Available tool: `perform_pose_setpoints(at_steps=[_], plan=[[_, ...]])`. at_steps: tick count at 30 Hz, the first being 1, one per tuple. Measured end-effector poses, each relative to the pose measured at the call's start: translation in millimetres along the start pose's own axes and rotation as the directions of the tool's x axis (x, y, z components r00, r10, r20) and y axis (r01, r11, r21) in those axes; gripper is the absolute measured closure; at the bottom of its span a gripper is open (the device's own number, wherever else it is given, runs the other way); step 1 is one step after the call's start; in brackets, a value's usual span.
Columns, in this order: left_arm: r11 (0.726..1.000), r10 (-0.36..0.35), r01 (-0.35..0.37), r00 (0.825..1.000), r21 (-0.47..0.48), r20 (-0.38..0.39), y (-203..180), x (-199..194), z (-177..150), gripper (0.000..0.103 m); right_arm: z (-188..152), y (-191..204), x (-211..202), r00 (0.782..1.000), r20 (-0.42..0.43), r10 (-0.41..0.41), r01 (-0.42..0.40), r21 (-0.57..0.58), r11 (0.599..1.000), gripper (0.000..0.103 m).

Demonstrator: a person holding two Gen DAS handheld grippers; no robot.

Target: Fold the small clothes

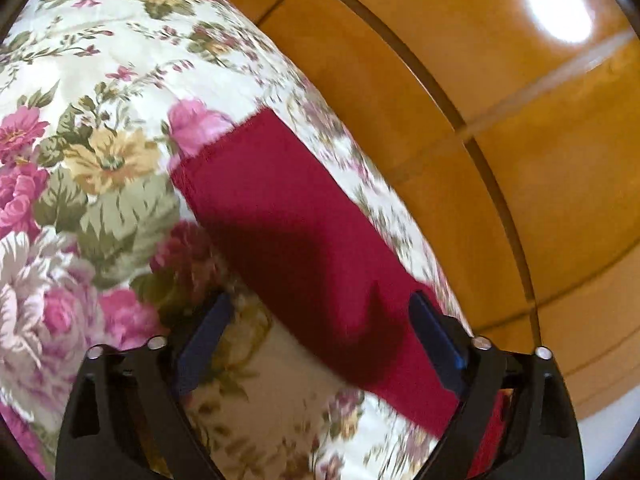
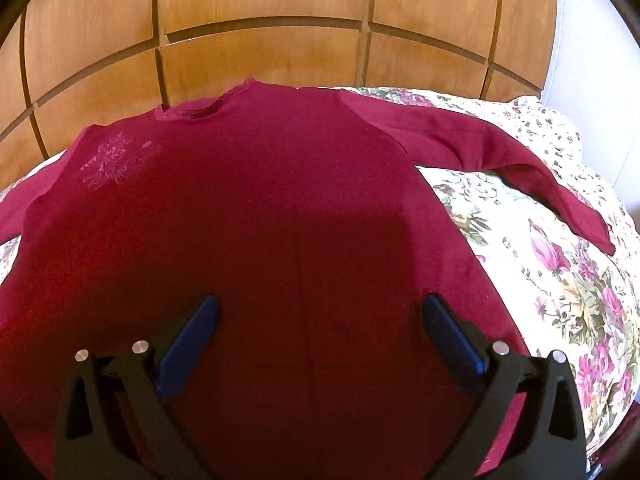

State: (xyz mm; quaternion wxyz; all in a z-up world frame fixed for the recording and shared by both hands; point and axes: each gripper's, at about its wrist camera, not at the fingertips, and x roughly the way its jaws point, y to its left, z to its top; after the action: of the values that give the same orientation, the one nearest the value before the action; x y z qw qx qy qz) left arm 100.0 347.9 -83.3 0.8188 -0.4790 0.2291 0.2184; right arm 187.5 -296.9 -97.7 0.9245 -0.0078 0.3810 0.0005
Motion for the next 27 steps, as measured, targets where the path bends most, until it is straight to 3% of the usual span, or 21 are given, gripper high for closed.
perform_pose_setpoints(at_steps=[4,5,7,11,16,20,27], plan=[[0.997,0.074,-0.074,0.997,-0.011,-0.005,12,1,7,0.076,0,0,0,1.000,0.001,0.001,-0.001,0.001,1.000,0.002],[0.997,0.073,-0.074,0.997,-0.019,-0.023,12,4,8,0.084,0,0,0,1.000,0.001,0.001,-0.001,0.001,1.000,0.002],[0.998,0.062,-0.063,0.998,-0.030,-0.026,11,-1,10,0.091,0,0,0,1.000,0.002,0.001,-0.001,0.000,1.000,0.002],[0.999,0.037,-0.039,0.998,0.035,0.048,-19,-21,8,0.093,0,0,0,1.000,0.004,-0.001,0.001,0.001,1.000,0.002],[0.985,-0.067,0.050,0.993,0.166,0.098,-89,-41,-5,0.093,0,0,0,1.000,0.005,0.002,-0.002,0.004,1.000,0.002],[0.957,-0.168,0.153,0.985,0.245,0.043,-150,-42,-30,0.093,0,-1,0,1.000,0.007,0.004,-0.004,0.006,1.000,0.002],[0.909,-0.224,0.248,0.968,0.336,-0.110,-226,-19,-91,0.093,0,-1,-1,1.000,0.010,0.007,-0.007,0.012,1.000,0.002]])
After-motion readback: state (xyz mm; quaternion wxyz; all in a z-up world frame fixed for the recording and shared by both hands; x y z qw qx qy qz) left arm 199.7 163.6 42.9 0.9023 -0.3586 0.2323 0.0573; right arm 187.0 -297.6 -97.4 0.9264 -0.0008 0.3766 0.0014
